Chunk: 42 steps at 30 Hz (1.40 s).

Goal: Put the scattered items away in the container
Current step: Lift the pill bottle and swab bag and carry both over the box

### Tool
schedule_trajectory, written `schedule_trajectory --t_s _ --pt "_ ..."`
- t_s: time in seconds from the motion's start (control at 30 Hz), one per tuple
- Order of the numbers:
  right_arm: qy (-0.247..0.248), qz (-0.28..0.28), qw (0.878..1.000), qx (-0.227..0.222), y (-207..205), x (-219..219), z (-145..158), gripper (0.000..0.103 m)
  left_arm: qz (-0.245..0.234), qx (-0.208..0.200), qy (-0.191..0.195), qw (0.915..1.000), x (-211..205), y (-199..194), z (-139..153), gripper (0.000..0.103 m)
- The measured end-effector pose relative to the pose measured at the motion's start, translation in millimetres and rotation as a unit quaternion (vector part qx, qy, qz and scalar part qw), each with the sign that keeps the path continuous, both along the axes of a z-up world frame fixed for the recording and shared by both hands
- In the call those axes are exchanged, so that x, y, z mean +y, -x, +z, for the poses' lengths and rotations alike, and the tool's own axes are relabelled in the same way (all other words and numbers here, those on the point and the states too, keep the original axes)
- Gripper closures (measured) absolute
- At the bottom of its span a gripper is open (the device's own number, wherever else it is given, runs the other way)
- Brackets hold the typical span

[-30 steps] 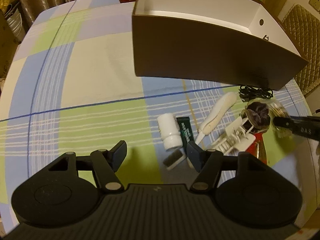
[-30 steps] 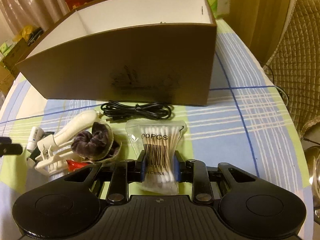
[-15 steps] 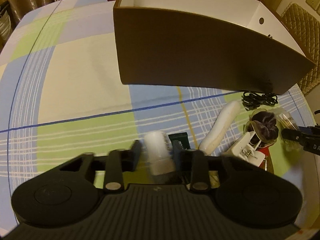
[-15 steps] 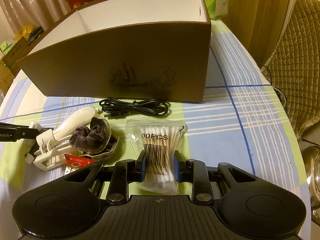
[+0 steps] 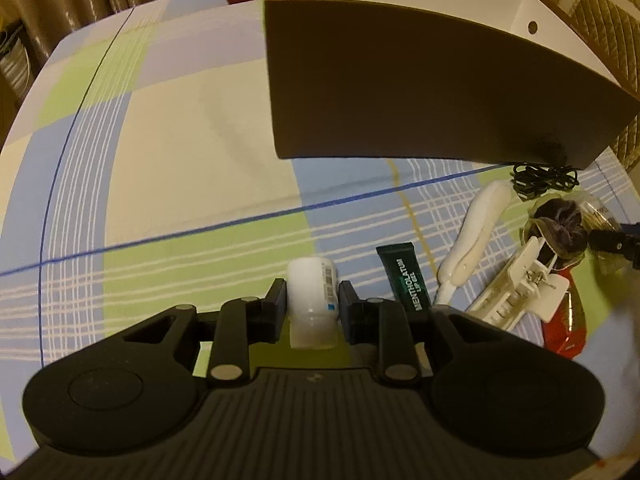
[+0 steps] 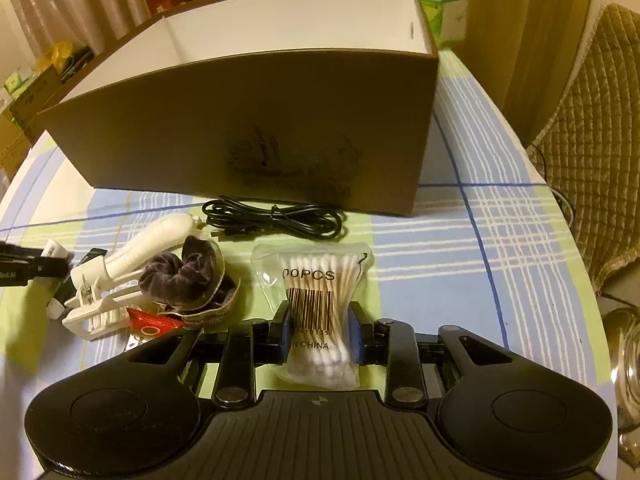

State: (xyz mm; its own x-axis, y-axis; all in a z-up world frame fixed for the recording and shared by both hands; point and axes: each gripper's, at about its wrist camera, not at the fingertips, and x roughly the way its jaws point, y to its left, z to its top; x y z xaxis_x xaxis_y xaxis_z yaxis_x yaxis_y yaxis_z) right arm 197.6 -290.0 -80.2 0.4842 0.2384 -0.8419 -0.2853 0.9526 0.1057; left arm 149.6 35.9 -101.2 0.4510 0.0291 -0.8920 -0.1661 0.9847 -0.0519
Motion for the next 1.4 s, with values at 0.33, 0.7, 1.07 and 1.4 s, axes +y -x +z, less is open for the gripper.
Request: schedule_trajectory --t_s 0.33,0.7,1.07,1.4 --pt "0.043 0.046 0.998 -0.006 6.7 15.6 0.7 0.082 -0.013 0.004 -0.006 0.9999 -6.7 9.2 0.8 0.081" --pt "0.022 0.036 0.999 0.005 31.4 4.5 14.2 0.083 -0.024 0.017 0.002 0.9996 -17.8 40.8 10.4 0.081" --pt "-0.005 0.035 0.999 -0.004 48.9 -1.6 35.0 0.084 -0.032 -0.011 0.0 0.9994 -27.3 55.7 39.8 0.081" --pt "-0.045 0.041 0.998 -0.027 53.4 -4.3 70.0 0.084 -0.047 -0.039 -0.004 0.9981 -36.5 63.4 66.8 0.081"
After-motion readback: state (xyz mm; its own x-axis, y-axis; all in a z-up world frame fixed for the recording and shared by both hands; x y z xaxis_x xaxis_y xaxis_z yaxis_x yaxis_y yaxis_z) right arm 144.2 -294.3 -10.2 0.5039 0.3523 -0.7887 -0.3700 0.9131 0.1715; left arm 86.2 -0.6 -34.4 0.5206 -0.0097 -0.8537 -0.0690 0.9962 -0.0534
